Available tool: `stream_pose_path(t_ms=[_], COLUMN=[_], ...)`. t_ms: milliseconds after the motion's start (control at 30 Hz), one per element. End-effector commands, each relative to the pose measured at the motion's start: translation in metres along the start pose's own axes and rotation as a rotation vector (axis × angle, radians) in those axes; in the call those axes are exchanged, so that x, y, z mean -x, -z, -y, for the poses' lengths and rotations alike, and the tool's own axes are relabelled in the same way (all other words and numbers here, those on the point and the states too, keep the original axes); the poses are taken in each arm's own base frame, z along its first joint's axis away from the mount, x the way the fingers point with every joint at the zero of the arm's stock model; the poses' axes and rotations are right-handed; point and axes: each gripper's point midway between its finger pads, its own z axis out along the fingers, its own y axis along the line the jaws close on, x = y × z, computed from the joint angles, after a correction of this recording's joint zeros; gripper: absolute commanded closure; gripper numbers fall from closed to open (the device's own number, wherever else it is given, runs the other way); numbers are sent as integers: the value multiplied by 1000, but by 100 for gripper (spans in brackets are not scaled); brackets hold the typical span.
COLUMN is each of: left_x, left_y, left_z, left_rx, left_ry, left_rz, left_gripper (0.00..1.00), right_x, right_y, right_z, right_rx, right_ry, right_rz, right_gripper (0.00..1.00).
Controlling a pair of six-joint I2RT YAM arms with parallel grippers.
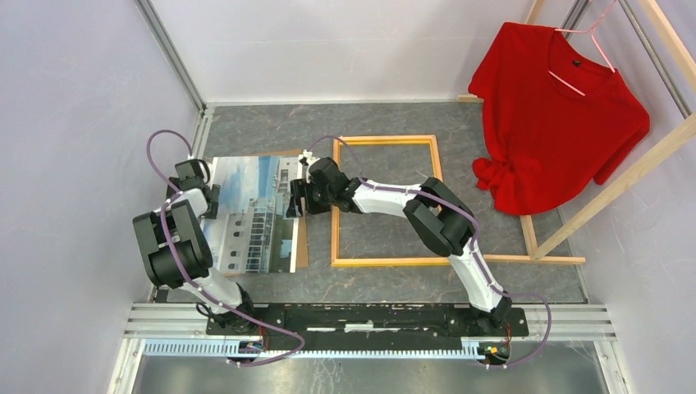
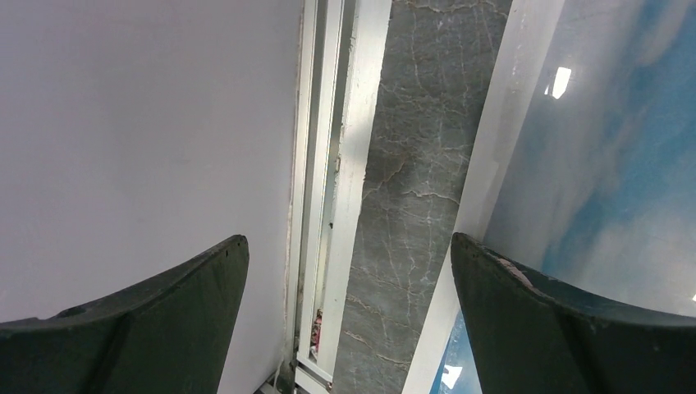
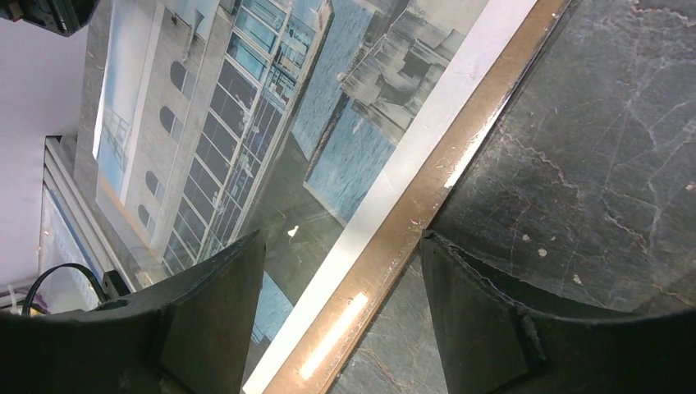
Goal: Put the photo into the frame
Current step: Adjust the photo frame item at the center of the board.
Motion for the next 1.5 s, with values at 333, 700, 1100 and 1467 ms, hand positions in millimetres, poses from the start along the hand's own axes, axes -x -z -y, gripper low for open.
stream_pose_path(t_ms=[333, 700, 1100, 1467], left_x=[-16, -23, -26, -27], left_y=[2, 0, -1, -2], left_z=[62, 80, 79, 80], left_rx=[-121, -117, -109, -118], left_ry=[-80, -147, -172, -186], left_rz=[-18, -38, -48, -56], left_gripper=[0, 0, 0, 0], right_x=[-15, 14, 8, 0], right_y=[-1, 27, 16, 33], right_z=[12, -26, -14, -22], right_rx=[-33, 60, -108, -114], right_ry=[-86, -67, 125, 119], right_rz=[-46, 31, -32, -56], right_gripper=[27, 27, 28, 27])
